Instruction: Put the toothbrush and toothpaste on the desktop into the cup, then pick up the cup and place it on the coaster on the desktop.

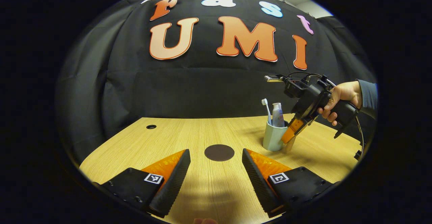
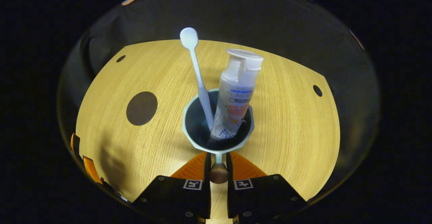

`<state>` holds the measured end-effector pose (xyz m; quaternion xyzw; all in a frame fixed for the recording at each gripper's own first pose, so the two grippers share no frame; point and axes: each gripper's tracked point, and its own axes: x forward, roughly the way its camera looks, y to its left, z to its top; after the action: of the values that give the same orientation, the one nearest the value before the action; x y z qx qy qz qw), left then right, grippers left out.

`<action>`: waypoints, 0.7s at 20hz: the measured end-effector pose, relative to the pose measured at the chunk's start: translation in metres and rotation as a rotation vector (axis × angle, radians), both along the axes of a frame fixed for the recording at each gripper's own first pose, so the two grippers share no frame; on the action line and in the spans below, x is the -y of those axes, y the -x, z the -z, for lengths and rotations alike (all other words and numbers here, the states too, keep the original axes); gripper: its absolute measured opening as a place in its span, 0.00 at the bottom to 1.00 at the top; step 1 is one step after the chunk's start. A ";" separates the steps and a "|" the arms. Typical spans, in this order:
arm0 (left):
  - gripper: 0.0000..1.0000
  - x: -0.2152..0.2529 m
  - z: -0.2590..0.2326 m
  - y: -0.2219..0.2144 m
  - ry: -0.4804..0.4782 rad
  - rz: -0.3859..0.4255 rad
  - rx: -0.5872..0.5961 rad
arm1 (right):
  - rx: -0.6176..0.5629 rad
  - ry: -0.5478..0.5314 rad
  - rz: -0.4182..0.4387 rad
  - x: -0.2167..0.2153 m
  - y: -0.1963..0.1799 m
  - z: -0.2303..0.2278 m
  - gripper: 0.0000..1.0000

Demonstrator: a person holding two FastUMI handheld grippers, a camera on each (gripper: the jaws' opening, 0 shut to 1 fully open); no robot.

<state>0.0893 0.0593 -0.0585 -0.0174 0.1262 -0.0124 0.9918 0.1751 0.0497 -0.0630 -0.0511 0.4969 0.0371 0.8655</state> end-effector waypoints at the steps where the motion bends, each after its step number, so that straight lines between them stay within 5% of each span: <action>1: 0.98 0.000 -0.001 0.002 -0.001 0.000 0.001 | 0.011 -0.005 -0.009 0.000 -0.002 -0.001 0.20; 14: 0.98 -0.022 0.012 0.015 0.026 -0.035 -0.002 | 0.113 -0.046 -0.151 -0.012 -0.011 -0.013 0.19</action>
<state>0.0738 0.0808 -0.0707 -0.0327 0.1268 0.0034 0.9914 0.1860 0.0618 -0.0504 -0.0706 0.4412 0.1108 0.8877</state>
